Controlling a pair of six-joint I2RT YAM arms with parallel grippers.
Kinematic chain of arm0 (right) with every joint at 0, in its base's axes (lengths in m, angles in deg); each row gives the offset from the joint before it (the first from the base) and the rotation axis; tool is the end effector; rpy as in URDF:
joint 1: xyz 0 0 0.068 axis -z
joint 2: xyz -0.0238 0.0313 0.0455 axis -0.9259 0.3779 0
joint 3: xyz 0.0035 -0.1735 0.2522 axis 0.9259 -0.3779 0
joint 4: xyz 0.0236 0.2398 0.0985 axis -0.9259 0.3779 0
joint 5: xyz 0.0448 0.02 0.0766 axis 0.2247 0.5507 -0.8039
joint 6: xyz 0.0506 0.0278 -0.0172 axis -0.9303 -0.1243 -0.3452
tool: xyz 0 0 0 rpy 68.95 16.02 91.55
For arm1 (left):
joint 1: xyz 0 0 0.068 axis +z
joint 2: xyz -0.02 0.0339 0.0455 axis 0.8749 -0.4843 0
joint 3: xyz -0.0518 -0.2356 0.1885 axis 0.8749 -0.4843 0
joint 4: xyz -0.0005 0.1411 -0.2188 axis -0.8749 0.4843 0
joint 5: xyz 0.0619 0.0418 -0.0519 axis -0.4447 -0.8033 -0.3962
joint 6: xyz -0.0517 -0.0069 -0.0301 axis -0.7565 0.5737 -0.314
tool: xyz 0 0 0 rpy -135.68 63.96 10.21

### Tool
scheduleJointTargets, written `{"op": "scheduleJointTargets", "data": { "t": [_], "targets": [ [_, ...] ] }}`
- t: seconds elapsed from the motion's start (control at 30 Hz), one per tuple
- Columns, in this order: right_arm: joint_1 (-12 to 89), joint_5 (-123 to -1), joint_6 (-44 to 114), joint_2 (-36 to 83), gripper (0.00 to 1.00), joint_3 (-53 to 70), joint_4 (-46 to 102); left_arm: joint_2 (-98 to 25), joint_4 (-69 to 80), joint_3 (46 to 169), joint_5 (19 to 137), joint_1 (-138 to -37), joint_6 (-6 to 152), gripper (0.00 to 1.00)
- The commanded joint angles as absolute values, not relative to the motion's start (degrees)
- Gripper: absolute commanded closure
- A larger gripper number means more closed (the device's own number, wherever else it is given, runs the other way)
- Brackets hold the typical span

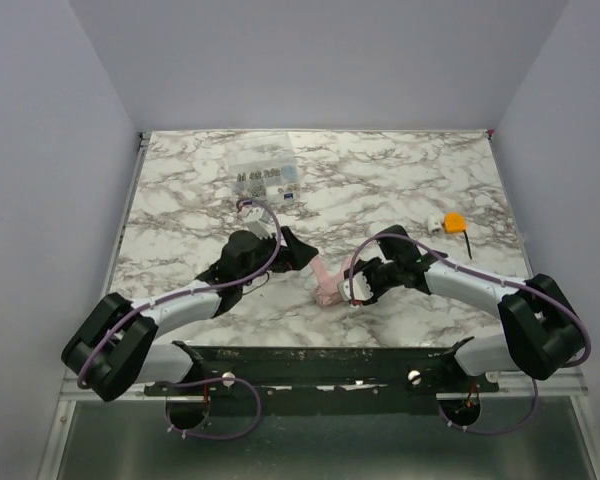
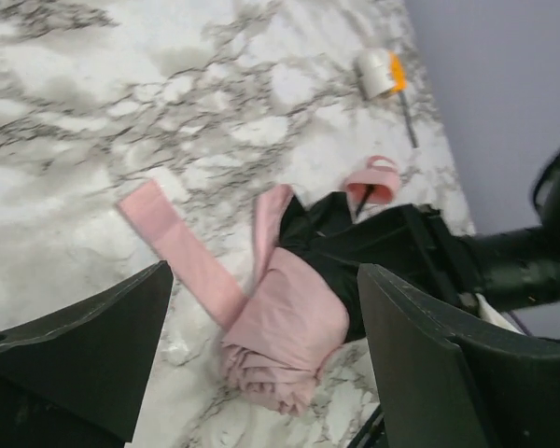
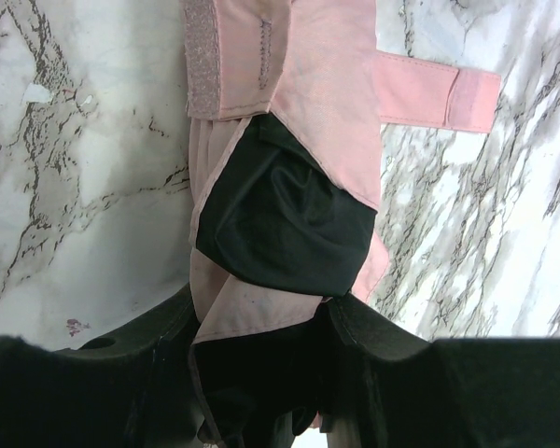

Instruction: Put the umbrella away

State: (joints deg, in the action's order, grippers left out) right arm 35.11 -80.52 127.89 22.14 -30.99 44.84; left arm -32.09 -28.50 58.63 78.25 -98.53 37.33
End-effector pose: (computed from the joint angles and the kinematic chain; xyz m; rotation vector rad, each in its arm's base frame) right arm 0.1910 0.1456 0.1812 -2.2183 1.1434 0.2295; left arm 0.1928 -0.1561 0.2316 -0.0443 1.9320 -1.1590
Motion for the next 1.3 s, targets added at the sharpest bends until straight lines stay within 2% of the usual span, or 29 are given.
{"op": "scheduleJointTargets", "data": {
  "t": [0.0, 0.1, 0.27, 0.43, 0.5, 0.67, 0.77, 0.87, 1.0, 1.23, 1.27],
  "targets": [
    [34.6, -76.9, 127.4, 25.1, 0.99, -35.6, 59.5, -39.3, -4.9, 67.4, 77.2, -96.9, 37.1, 0.21],
    [34.7, -77.7, 127.1, 24.9, 0.99, -35.5, 59.2, -44.2, -6.4, 67.7, 77.9, -97.0, 31.9, 0.29],
    [34.6, -78.4, 126.9, 25.4, 0.99, -35.6, 58.6, -52.9, -7.4, 72.4, 77.4, -97.1, 28.6, 0.3],
    [34.6, -78.6, 126.6, 24.7, 0.99, -36.2, 58.0, -59.9, 7.6, 82.7, 72.4, -99.8, 29.8, 0.32],
    [34.7, -78.8, 126.5, 25.1, 0.99, -36.0, 57.8, -62.6, 13.2, 85.5, 69.4, -102.1, 29.0, 0.36],
    [34.6, -79.3, 126.5, 25.5, 0.99, -35.9, 57.4, -72.3, 35.7, 97.8, 57.6, -107.8, 23.1, 0.39],
    [34.7, -79.4, 126.5, 25.3, 0.99, -35.9, 57.6, -72.5, 32.7, 95.3, 57.6, -107.7, 22.0, 0.41],
    [34.6, -79.5, 126.5, 24.7, 0.99, -36.0, 57.5, -74.6, 34.7, 97.7, 57.7, -107.2, 23.6, 0.43],
    [34.7, -79.4, 126.1, 24.0, 0.99, -35.8, 57.7, -76.4, 34.2, 99.1, 61.9, -107.6, 27.4, 0.54],
    [34.6, -79.9, 125.9, 24.1, 0.99, -35.7, 57.1, -81.9, 40.2, 102.2, 59.8, -112.0, 31.5, 0.55],
    [34.6, -80.0, 125.8, 24.1, 0.99, -35.4, 57.1, -83.2, 41.2, 103.1, 59.3, -112.6, 31.3, 0.58]
  ]
}}
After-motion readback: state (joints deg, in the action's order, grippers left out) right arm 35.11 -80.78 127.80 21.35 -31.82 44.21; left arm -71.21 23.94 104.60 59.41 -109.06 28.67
